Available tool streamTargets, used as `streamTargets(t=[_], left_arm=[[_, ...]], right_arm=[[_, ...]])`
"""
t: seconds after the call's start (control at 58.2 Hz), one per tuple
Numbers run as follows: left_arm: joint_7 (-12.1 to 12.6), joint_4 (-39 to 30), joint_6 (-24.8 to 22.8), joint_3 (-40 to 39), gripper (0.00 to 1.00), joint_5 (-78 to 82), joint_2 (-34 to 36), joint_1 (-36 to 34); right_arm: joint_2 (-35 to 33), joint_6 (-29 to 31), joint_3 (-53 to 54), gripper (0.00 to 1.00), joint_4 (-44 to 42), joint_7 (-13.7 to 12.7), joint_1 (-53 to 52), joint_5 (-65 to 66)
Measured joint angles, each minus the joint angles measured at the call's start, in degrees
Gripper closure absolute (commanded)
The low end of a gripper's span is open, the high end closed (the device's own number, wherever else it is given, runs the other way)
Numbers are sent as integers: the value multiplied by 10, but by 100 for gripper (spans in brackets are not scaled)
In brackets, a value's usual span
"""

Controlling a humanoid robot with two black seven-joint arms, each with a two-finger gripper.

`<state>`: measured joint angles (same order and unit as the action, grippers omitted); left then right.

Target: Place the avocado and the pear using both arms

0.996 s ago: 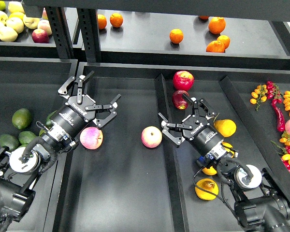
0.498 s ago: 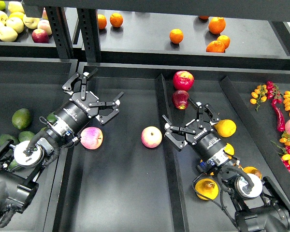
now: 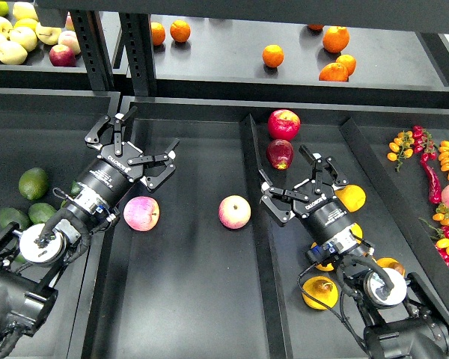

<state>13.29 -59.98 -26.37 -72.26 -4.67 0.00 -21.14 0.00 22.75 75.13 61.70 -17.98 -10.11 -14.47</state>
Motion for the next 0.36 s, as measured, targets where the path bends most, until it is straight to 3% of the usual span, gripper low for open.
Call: streamTargets(t=[0.361], left_arm=[[-3,-5,0,0,1,0,0,10]], right_arm=[[0,0,0,1,-1,3,0,0]])
